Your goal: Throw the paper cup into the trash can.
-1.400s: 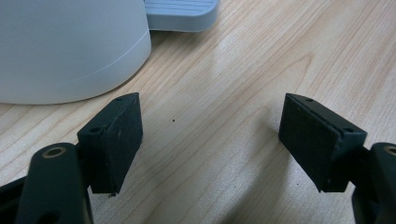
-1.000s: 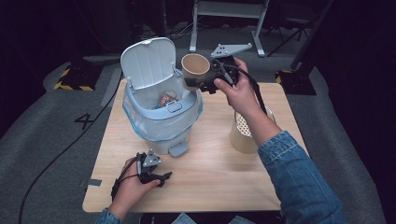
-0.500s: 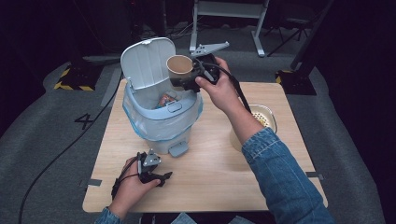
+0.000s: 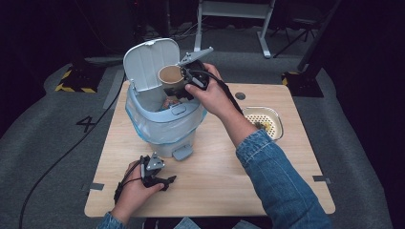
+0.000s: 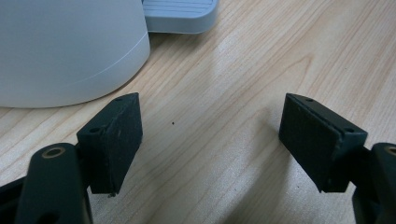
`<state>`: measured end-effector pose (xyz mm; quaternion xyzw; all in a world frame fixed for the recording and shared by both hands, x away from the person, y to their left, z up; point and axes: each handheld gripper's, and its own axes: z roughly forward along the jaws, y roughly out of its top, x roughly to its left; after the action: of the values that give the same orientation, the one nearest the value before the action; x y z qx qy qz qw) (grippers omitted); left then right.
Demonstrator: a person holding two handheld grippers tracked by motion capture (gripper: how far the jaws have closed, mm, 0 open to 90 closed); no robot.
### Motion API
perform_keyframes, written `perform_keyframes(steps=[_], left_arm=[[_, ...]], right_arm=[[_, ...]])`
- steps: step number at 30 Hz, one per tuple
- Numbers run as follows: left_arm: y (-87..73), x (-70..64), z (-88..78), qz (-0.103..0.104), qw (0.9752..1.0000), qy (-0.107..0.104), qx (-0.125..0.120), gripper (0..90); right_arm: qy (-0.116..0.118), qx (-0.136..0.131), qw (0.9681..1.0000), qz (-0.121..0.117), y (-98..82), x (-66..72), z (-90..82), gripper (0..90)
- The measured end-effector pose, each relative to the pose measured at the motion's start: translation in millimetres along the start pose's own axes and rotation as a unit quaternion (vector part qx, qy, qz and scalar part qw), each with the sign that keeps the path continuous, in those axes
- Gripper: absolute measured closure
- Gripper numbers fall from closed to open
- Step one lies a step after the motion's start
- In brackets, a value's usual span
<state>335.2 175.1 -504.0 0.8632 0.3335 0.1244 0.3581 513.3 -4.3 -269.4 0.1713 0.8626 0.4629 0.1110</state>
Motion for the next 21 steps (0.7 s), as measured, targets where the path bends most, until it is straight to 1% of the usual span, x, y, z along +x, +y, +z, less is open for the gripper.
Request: perform_keyframes(steps=[2,3,5,7,8,9,10,11,12,13,14,15,16,18,21], left_arm=[[0.0,-0.1,0.0,0.0,1.0,0.0,0.0,22.1],[0.0,0.0,0.0,0.0,1.0,0.0,0.0,22.1],[0.0,0.0,0.0,0.0,1.0,0.0,0.0,22.1],[0.0,-0.1,0.0,0.0,1.0,0.0,0.0,22.1],[0.0,0.0,0.0,0.0,1.0,0.0,0.0,22.1],[0.0,0.0,0.0,0.0,1.0,0.0,0.0,22.1],[0.0,-0.1,0.0,0.0,1.0,0.0,0.0,22.1],[0.0,-0.1,0.0,0.0,1.0,0.0,0.0,22.1],[0.0,0.0,0.0,0.0,1.0,0.0,0.0,22.1],[0.0,0.0,0.0,0.0,1.0,0.0,0.0,22.1],[0.0,0.0,0.0,0.0,1.0,0.0,0.0,22.1],[0.0,0.0,0.0,0.0,1.0,0.0,0.0,22.1],[0.0,0.0,0.0,0.0,1.0,0.0,0.0,22.1],[0.0,0.0,0.0,0.0,1.0,0.0,0.0,22.1],[0.0,0.0,0.0,-0.001,1.0,-0.001,0.0,22.1]], right_arm=[[0.01,0.004,0.9999,-0.003,1.2,2.4,1.6,28.0],[0.011,0.007,0.9999,-0.008,1.8,3.6,2.4,27.8],[0.009,0.017,0.9995,-0.024,3.1,6.3,3.4,25.6],[0.011,0.021,0.999,-0.037,4.5,9.5,4.9,22.2],[0.009,0.024,0.9986,-0.046,5.2,11.1,5.7,18.7],[0.006,0.03,0.9977,-0.06,5.6,12.3,6.9,14.2],[-0.003,0.034,0.9965,-0.077,5.9,14.0,8.4,16.0],[-0.01,0.03,0.9962,-0.081,6.2,14.7,9.0,18.3],[-0.019,0.019,0.9969,-0.074,6.6,15.7,9.3,17.0],[-0.022,0.009,0.9975,-0.067,7.1,16.4,8.8,15.1],[-0.019,0.003,0.9975,-0.068,7.9,16.3,7.3,16.7],[-0.014,-0.003,0.9975,-0.068,8.9,16.0,4.6,15.5],[-0.015,-0.006,0.9975,-0.069,9.3,15.7,2.6,16.0],[-0.024,-0.012,0.9971,-0.071,10.0,14.3,-3.7,15.8],[-0.024,-0.02,0.9972,-0.068,9.6,10.8,-16.0,15.8]])
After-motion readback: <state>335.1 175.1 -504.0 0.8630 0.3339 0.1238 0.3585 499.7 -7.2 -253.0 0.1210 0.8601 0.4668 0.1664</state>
